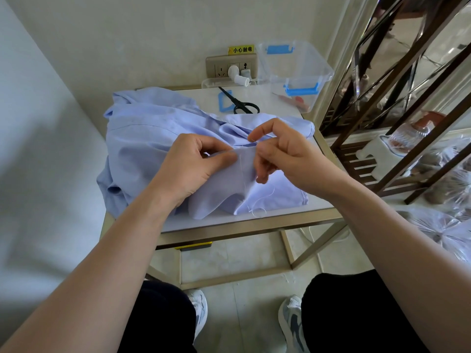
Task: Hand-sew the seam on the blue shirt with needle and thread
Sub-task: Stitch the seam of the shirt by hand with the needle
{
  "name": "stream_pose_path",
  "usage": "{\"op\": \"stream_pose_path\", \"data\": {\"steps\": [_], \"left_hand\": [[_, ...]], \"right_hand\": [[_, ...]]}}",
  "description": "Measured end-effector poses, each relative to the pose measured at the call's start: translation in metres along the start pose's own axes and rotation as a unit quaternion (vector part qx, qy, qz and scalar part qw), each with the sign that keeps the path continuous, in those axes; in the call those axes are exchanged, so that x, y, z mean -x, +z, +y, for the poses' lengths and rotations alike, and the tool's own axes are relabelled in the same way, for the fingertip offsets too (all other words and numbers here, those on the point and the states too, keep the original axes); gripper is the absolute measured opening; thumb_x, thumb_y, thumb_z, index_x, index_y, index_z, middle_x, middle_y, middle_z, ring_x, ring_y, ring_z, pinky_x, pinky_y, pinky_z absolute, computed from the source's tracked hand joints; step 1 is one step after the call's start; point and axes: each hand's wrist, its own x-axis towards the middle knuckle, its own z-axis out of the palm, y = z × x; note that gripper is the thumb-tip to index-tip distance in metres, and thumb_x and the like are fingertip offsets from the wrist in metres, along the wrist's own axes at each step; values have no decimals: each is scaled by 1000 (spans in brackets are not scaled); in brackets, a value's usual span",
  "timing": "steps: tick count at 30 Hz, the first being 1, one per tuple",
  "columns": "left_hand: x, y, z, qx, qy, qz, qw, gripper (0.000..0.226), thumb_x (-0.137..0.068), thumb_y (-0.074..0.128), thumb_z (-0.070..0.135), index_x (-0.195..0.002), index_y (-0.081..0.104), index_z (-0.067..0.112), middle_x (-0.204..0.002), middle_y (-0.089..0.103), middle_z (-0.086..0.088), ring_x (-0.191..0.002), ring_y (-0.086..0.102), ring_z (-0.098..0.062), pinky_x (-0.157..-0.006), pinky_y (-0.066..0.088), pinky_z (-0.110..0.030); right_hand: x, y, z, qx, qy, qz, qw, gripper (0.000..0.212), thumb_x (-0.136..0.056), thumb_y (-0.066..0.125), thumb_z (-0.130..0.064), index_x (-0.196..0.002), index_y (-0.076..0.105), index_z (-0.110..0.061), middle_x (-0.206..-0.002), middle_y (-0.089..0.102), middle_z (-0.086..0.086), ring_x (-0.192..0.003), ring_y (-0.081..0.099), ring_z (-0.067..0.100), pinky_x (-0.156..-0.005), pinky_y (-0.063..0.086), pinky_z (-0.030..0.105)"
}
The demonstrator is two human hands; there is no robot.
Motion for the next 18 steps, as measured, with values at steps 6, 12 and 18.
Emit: {"op": "stream_pose_path", "data": {"steps": [6,12,18], "left_hand": [[-1,-1,-3,13,-13,-8,1000,8,-88,71,18,-83,77,21,-88,75,-1,-74,62,-3,-71,50,-20],[-2,-1,1,30,-13,-11,999,11,-87,72,18,-80,77,25,-86,76,0,-75,63,-3,-72,50,-20],[-2,-1,1,33,-15,-13,999,11,-86,72,18,-80,78,24,-87,76,0,-80,64,-7,-79,51,-28]], "right_hand": [[1,2,3,27,0,25,999,14,-98,53,-3,-100,67,-1,-58,65,9,-54,60,18,-62,53,24],[2,-1,2,52,14,49,997,18,-97,57,-8,-102,74,-12,-46,55,1,-45,48,12,-53,38,12],[3,0,-1,51,34,48,997,23,-96,54,-4,-102,75,-13,-40,51,0,-39,40,6,-49,35,9]]}}
